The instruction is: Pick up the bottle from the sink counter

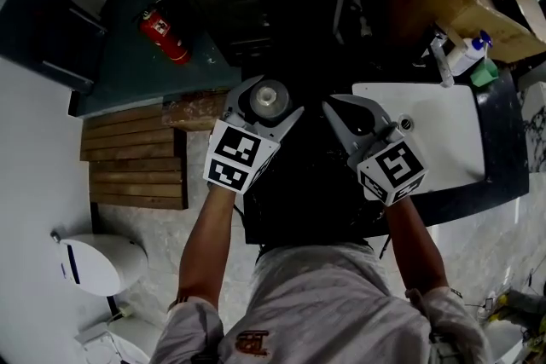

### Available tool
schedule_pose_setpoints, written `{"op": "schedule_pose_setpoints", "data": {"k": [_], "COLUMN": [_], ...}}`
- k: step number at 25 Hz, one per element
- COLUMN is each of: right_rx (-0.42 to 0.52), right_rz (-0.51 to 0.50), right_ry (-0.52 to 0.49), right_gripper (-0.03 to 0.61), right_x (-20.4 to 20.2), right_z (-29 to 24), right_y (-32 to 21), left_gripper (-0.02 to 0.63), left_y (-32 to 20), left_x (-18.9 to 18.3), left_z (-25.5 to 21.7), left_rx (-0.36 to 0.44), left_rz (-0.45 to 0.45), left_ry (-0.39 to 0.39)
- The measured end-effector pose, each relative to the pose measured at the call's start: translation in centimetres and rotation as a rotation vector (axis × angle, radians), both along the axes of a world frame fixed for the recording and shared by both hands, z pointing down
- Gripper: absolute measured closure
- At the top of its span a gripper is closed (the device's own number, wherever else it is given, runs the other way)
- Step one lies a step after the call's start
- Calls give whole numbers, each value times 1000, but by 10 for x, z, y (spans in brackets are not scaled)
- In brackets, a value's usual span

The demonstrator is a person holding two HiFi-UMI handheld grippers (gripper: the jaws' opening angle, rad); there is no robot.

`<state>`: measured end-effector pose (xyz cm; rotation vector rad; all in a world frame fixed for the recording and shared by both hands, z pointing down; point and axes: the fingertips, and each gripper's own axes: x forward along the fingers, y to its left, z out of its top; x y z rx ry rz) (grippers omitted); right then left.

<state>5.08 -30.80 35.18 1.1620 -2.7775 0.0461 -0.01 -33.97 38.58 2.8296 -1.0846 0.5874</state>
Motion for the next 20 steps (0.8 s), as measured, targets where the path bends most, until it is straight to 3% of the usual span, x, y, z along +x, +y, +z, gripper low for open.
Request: {"op": "schedule_pose_setpoints", "data": {"k": [5, 20], "right_rx": [28, 65], "right_rz": [7, 12], "right_ry": [-14, -38], "right_gripper": [577, 577], "right_x": [11, 22], "right_z": [-13, -23], "right_y": [18, 46], "left_gripper": [279, 279], "left_y": [31, 76], "left_x": [7, 15], "left_z": [-22, -40], "left_rx": [38, 92], "left_rz": [-1, -12], "left_ry": [50, 56]}}
